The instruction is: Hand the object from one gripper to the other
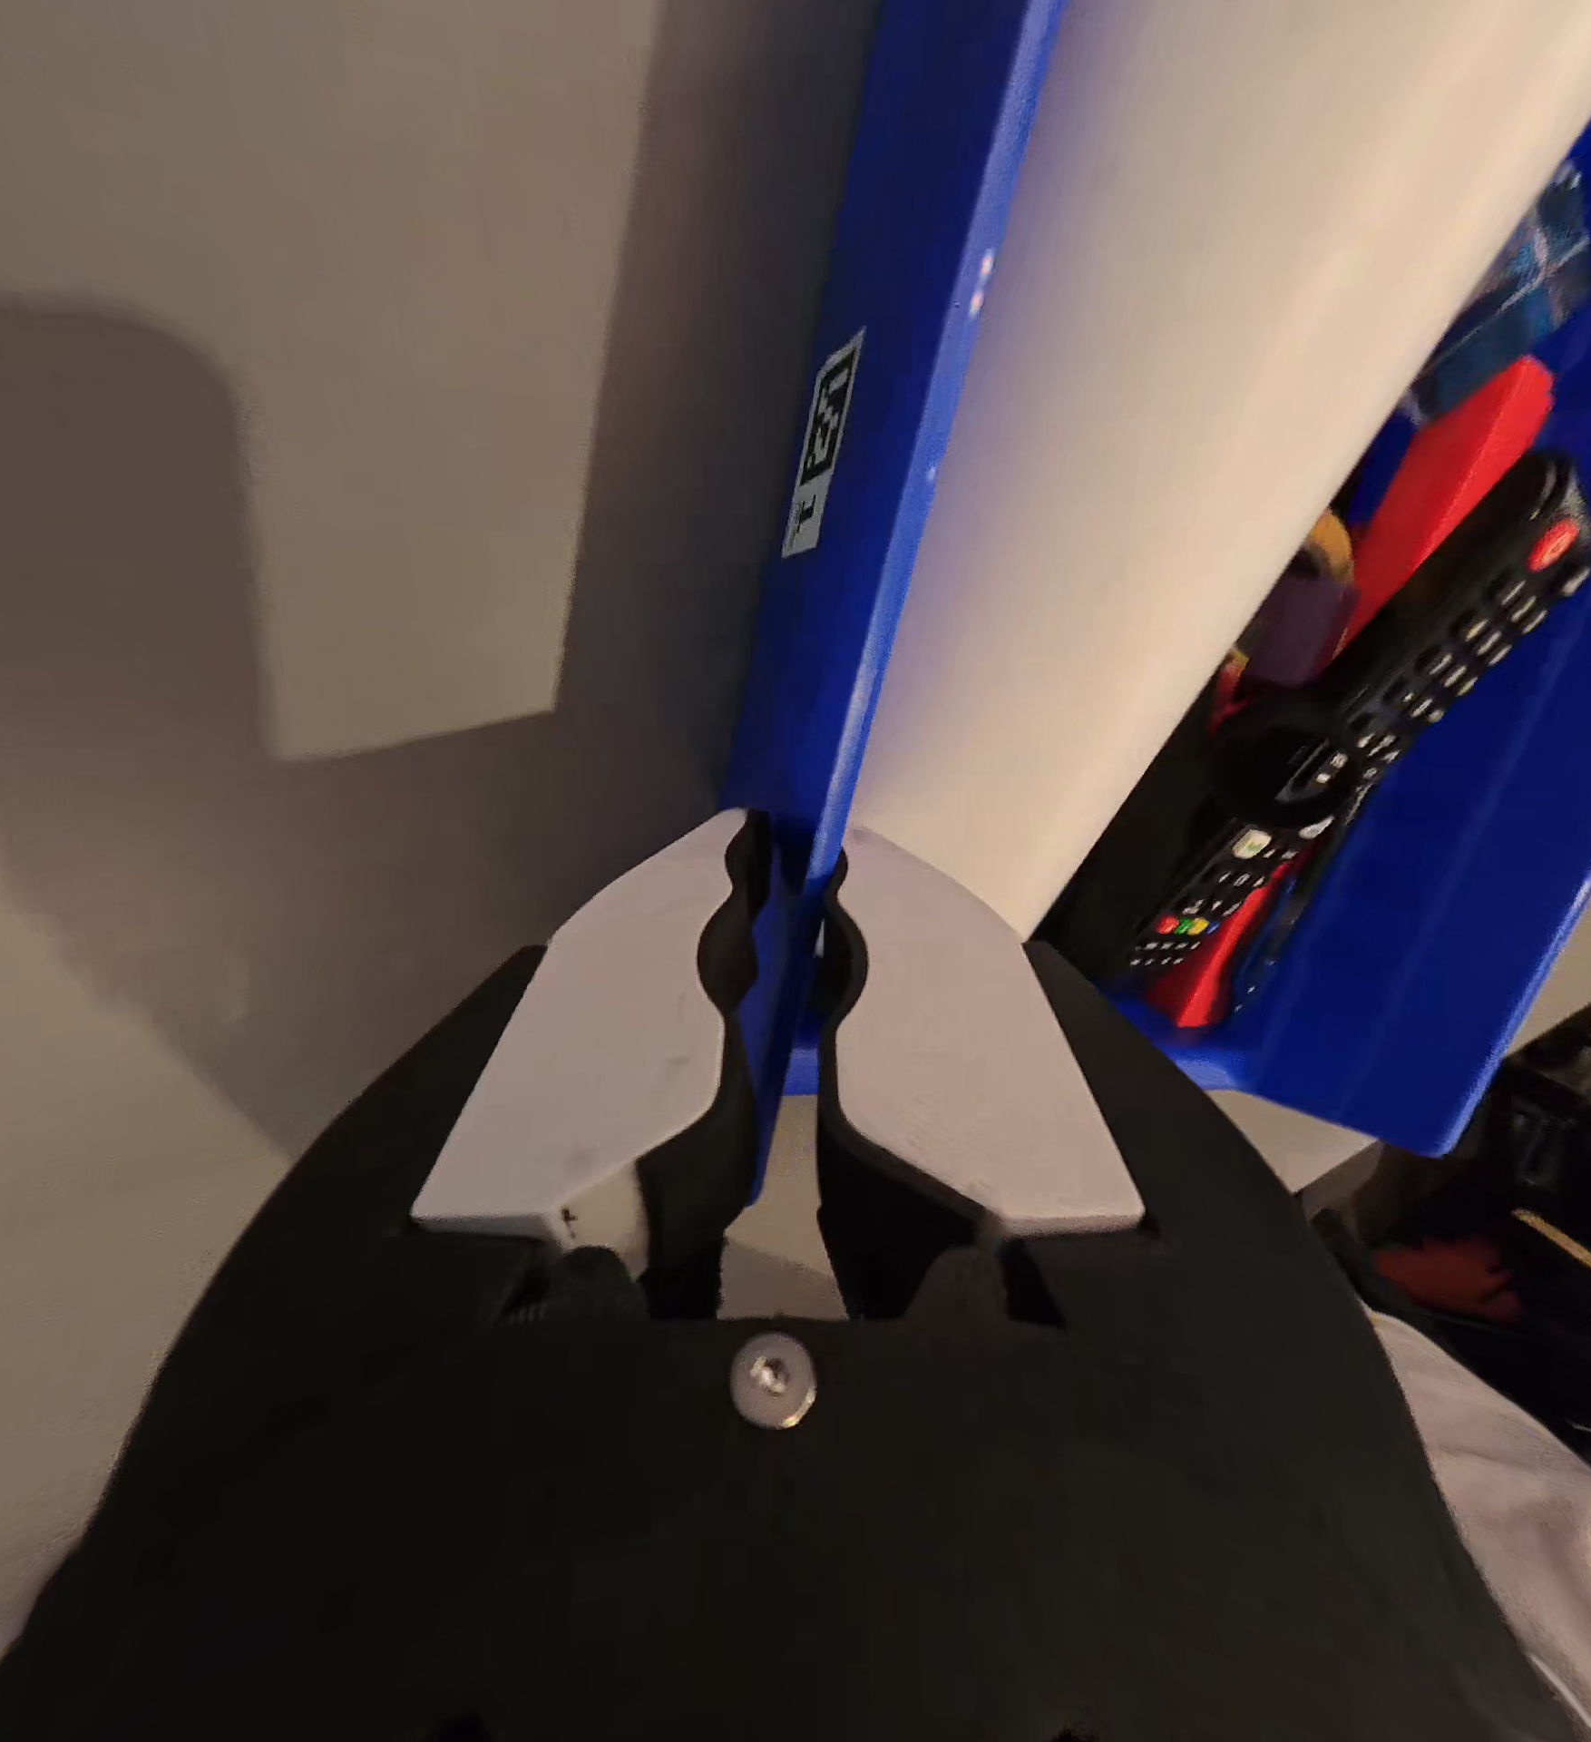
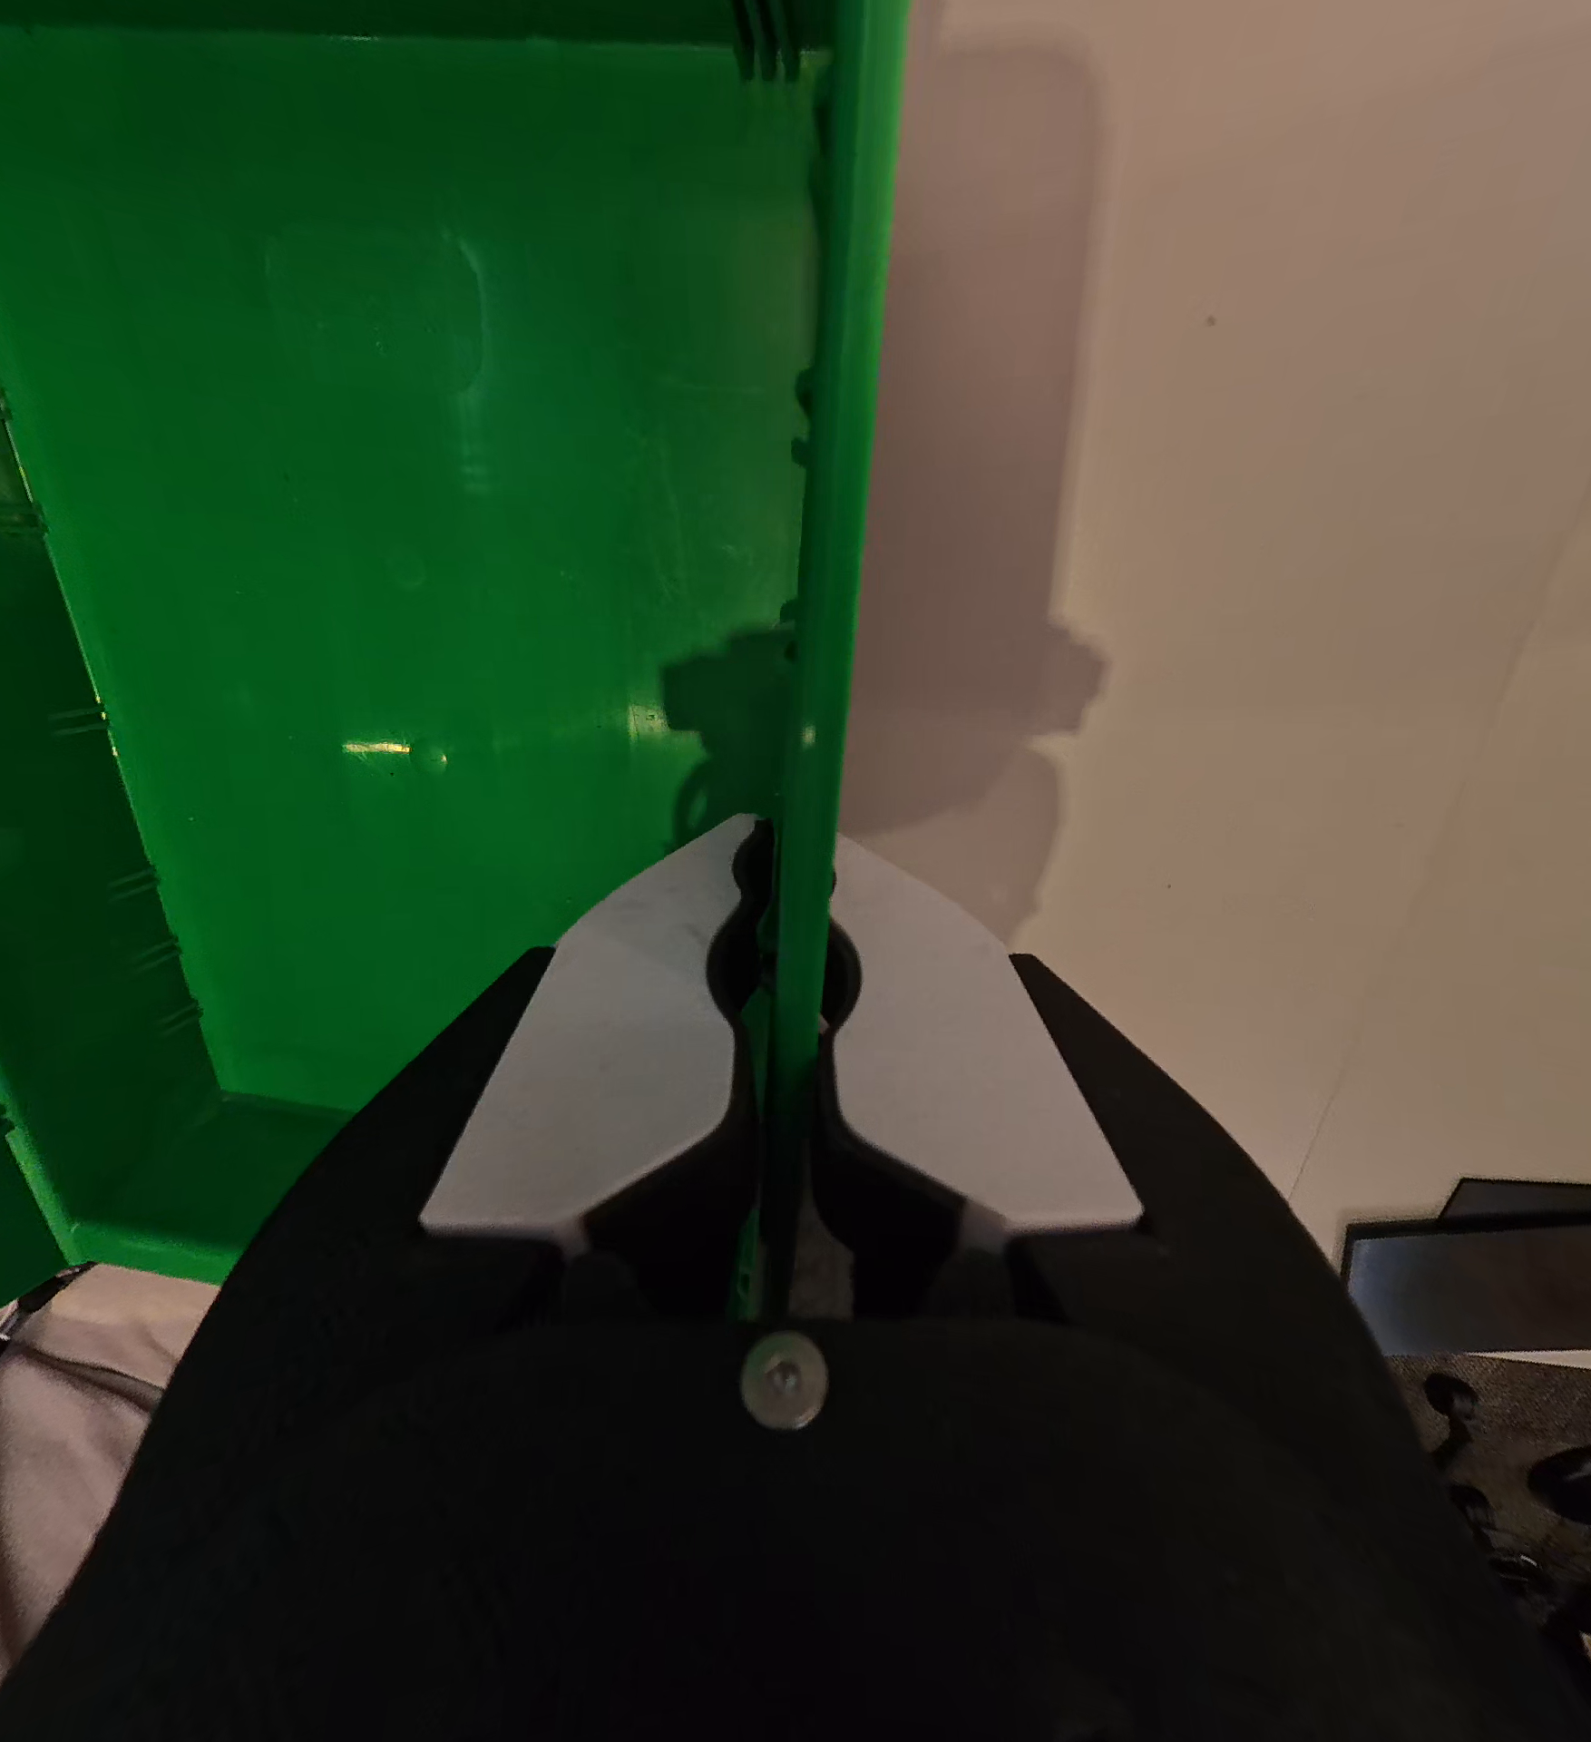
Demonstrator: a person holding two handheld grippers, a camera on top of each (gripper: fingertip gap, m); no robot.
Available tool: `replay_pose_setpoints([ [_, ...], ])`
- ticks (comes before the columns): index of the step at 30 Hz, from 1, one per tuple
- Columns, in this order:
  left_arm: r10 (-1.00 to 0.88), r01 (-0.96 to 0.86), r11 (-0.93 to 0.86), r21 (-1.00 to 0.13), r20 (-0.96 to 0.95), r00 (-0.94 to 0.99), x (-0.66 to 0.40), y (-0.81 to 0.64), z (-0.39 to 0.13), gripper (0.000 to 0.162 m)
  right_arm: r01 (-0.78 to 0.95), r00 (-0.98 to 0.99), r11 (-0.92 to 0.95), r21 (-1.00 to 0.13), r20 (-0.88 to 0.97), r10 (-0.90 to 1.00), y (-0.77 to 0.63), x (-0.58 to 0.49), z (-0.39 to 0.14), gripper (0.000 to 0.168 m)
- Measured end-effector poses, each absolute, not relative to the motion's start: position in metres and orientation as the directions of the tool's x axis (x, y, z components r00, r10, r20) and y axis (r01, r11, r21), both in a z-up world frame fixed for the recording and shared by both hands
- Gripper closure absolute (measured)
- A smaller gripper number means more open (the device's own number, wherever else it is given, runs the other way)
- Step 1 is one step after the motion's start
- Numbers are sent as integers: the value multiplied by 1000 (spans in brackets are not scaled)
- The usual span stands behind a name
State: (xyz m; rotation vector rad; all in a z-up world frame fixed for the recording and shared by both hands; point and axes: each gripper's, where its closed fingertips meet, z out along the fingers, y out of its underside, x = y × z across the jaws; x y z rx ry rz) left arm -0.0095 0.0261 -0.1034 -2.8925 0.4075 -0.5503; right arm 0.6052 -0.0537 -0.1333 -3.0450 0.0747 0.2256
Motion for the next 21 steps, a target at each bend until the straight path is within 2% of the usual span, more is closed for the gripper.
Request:
replay_pose_setpoints([
  [6,-149,-38,-970,-240,468,871,-92,16,-102,148,-55,986,-995,-84,-162,-41,-54,605,-133,161],
  [12,64,198,-940,-277,428,902,-183,-9,-100,150,-101,977,-992,-76,-193,-85,-48,606,-133,161],
  [16,111,252,-917,-308,412,905,-213,-21,-100,151,-132,975,-988,-74,-189,-116,-39,609,-133,161],
  [21,162,341,-894,-290,499,851,-215,-16,-99,146,-116,978,-990,-82,-183,-99,-21,600,-134,161],
])
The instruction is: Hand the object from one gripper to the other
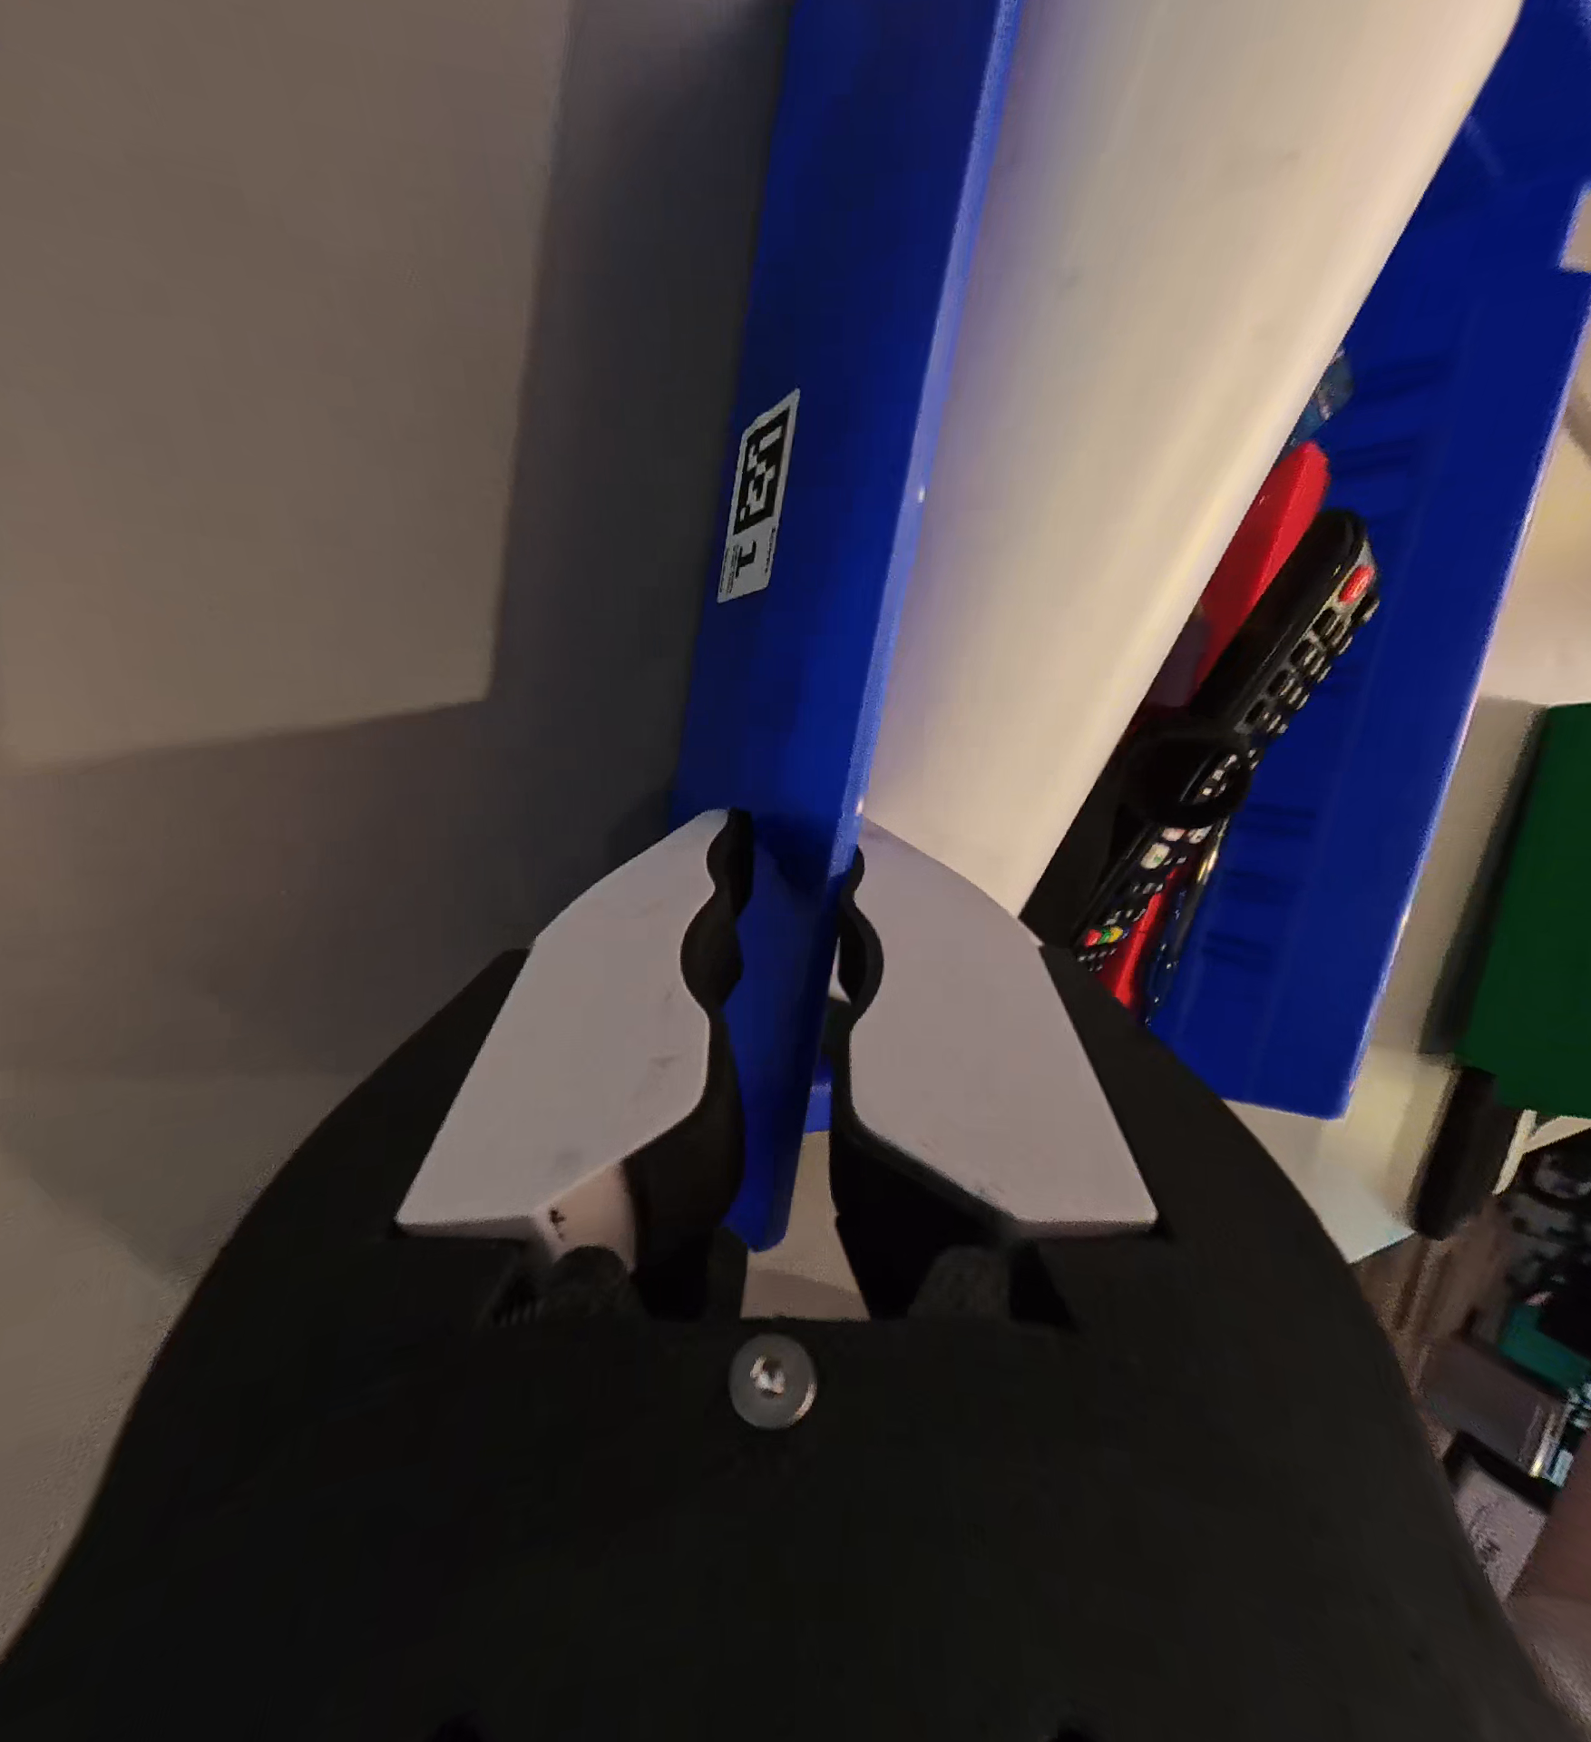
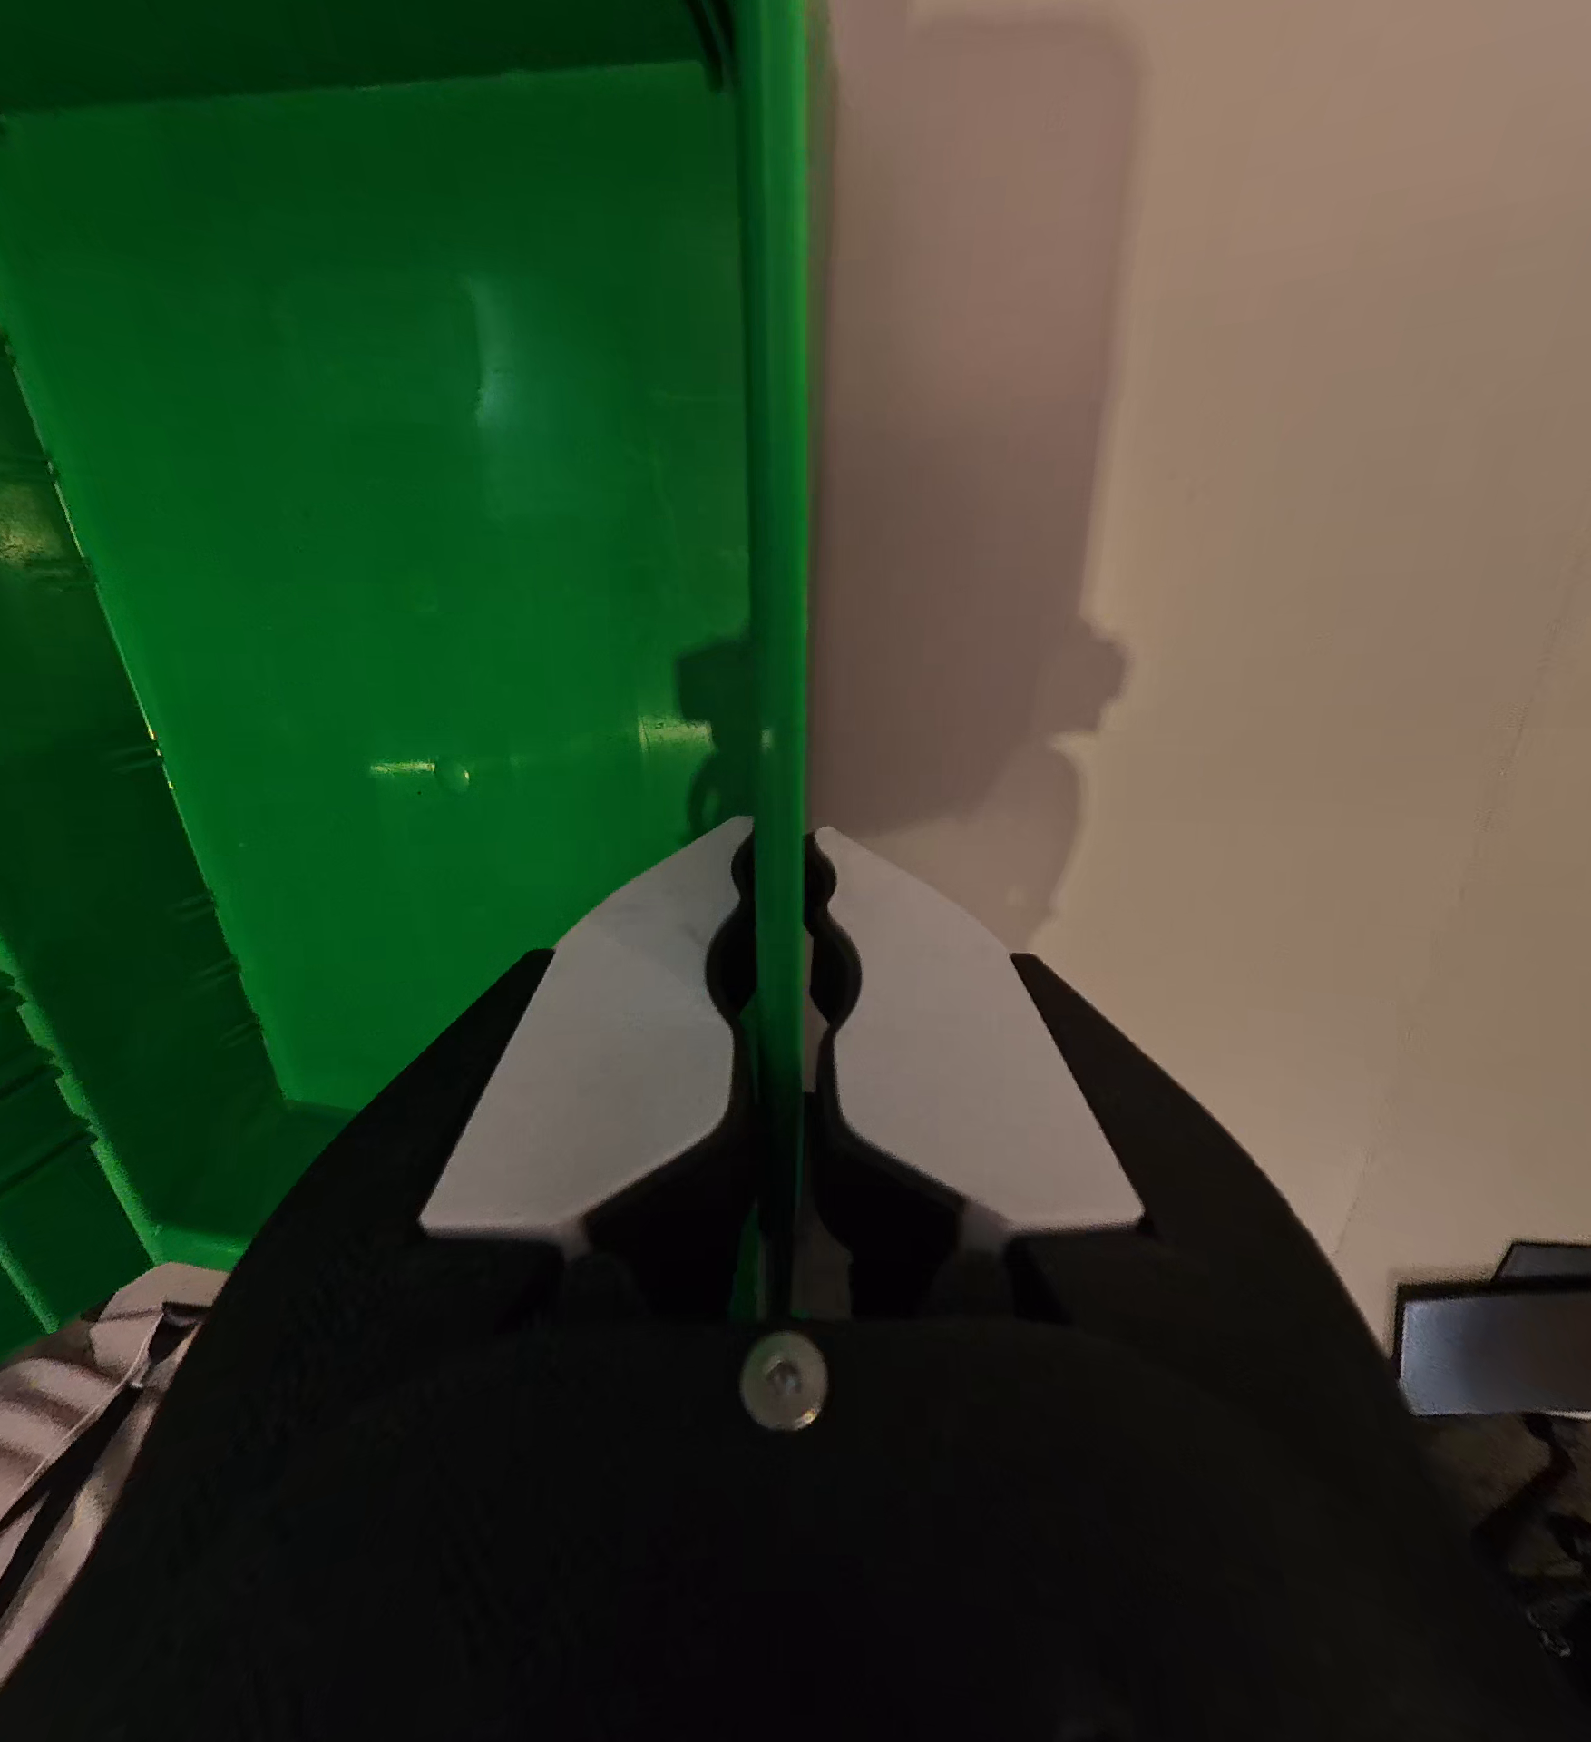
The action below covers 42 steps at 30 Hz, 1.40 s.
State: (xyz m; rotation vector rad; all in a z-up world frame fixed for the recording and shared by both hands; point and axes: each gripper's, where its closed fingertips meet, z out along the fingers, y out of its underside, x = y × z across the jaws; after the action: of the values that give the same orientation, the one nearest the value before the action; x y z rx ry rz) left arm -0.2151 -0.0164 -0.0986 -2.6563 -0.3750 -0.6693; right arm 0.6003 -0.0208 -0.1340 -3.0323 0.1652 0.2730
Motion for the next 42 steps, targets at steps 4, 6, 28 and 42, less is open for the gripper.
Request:
replay_pose_setpoints([
  [4,156,363,-877,-314,529,834,-215,-5,-98,146,-84,982,-991,-104,-180,-64,2,582,-138,161],
  [6,169,393,-860,-326,545,821,-218,1,-98,145,-81,986,-990,-111,-154,-63,14,578,-142,161],
  [28,218,446,-813,-375,514,829,-239,6,-98,144,34,992,-995,-97,-116,46,10,603,-143,160],
  [42,248,517,-763,-388,563,788,-256,-2,-97,145,65,989,-984,-164,-124,86,17,605,-143,160],
])
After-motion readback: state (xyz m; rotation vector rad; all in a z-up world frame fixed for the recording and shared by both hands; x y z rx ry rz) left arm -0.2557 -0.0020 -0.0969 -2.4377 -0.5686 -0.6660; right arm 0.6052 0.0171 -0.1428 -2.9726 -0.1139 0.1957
